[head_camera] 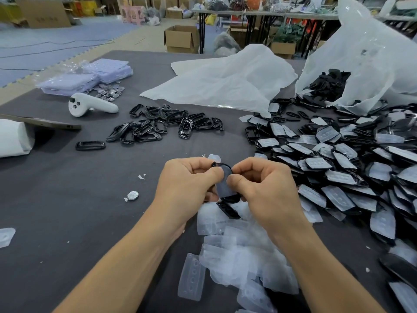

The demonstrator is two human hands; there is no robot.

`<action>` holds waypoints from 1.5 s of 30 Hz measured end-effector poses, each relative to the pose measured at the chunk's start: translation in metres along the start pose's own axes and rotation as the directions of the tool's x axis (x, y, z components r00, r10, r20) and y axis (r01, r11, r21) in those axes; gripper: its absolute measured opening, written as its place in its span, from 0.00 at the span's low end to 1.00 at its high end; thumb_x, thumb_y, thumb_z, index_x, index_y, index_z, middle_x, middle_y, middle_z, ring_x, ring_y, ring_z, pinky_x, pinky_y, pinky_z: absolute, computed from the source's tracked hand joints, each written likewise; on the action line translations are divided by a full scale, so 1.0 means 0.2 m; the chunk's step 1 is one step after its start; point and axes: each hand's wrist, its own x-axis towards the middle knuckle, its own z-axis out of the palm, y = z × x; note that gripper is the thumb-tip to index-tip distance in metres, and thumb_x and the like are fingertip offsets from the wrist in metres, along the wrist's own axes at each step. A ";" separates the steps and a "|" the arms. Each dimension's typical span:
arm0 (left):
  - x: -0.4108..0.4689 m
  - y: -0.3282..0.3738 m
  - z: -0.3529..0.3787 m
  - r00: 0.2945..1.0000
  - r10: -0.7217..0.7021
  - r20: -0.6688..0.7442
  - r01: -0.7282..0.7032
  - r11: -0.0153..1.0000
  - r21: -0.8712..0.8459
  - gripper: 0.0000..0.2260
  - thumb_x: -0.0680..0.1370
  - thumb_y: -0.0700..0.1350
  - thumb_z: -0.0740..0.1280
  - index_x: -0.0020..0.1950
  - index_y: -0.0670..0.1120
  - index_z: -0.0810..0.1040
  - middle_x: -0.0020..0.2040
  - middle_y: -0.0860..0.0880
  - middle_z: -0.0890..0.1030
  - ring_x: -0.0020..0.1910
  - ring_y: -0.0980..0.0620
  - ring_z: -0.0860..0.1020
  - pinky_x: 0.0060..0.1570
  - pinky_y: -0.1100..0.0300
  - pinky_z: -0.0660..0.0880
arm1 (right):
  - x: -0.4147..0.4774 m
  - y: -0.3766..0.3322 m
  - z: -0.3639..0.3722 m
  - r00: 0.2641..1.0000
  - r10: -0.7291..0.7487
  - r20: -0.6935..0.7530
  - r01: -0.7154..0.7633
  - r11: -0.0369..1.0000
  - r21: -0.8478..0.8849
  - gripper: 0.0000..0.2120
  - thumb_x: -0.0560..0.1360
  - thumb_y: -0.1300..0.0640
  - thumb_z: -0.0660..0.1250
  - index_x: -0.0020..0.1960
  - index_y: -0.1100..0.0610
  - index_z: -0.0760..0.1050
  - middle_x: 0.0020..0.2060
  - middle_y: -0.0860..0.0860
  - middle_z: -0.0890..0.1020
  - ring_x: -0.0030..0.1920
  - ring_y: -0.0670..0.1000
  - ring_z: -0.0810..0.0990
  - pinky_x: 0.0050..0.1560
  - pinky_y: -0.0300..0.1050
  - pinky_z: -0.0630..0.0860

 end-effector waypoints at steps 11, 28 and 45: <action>0.01 0.00 -0.01 0.997 -0.058 0.046 0.061 0.995 -0.081 0.06 0.79 0.40 0.72 0.46 0.44 0.89 0.37 0.44 0.86 0.30 0.53 0.79 0.33 0.62 0.79 | 0.00 0.01 0.00 1.000 -0.007 -0.024 0.005 0.995 -0.095 0.08 0.74 0.57 0.73 0.44 0.43 0.81 0.32 0.49 0.84 0.31 0.52 0.80 0.37 0.56 0.83; 0.01 -0.01 -0.01 0.997 -0.028 0.066 0.026 0.999 0.032 0.13 0.69 0.35 0.71 0.48 0.48 0.89 0.40 0.44 0.87 0.37 0.49 0.82 0.42 0.55 0.81 | -0.01 0.02 0.02 0.996 -0.053 -0.070 0.046 0.994 -0.098 0.12 0.76 0.60 0.74 0.44 0.43 0.81 0.32 0.46 0.84 0.26 0.48 0.80 0.29 0.46 0.79; 0.01 -0.02 0.00 0.980 0.165 -0.108 -0.138 0.964 0.226 0.05 0.69 0.51 0.75 0.42 0.59 0.88 0.33 0.49 0.85 0.29 0.53 0.79 0.36 0.54 0.79 | -0.01 -0.01 0.00 1.000 0.004 0.013 -0.003 1.000 -0.013 0.13 0.73 0.68 0.73 0.43 0.49 0.86 0.35 0.48 0.87 0.33 0.50 0.82 0.36 0.51 0.81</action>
